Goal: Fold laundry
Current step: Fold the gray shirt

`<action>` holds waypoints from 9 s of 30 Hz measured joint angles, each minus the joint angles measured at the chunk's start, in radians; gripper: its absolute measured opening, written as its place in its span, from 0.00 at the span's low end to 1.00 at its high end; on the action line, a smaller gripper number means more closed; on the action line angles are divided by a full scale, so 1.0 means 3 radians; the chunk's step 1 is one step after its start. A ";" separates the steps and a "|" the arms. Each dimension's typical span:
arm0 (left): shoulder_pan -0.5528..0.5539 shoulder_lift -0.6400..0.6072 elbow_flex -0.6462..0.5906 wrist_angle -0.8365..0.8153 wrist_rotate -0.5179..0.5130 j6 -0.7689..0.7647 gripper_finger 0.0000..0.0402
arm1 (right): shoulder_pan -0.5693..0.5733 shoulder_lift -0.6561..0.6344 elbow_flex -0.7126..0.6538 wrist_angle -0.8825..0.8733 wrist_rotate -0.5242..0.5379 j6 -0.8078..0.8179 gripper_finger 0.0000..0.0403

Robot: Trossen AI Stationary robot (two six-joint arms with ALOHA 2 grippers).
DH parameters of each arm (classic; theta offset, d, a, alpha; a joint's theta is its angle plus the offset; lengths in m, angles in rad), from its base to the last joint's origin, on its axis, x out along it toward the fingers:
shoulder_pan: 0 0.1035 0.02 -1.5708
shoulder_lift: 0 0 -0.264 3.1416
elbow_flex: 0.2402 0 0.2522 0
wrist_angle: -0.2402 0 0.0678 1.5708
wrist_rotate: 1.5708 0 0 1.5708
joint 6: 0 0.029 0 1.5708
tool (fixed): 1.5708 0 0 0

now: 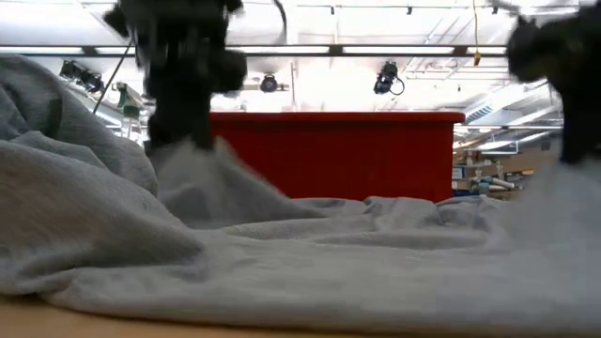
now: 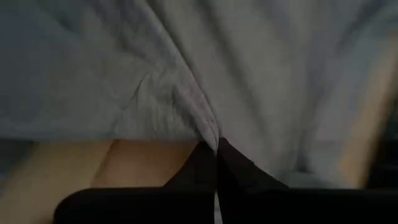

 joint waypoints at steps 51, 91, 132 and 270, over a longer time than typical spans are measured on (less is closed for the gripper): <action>-0.0746 -0.0730 -0.0010 -0.0910 -0.0384 -0.0193 0.00 | 0.1017 0.1039 0.0650 0.0862 -0.0507 0.1268 0.33; -0.0605 -0.0736 -0.0006 -0.0874 -0.0709 0.0298 0.00 | 0.0703 0.0815 -0.0141 0.1319 0.0151 0.1256 0.03; 0.0353 -0.2052 0.1443 -0.1691 -0.2310 0.1507 0.00 | 0.0171 -0.2650 0.1432 -0.0385 0.3142 -0.2310 0.00; -0.1416 0.0589 0.0109 0.1474 -0.0431 0.2038 0.37 | 0.0245 0.1408 0.1238 0.1289 -0.0670 -0.3672 0.21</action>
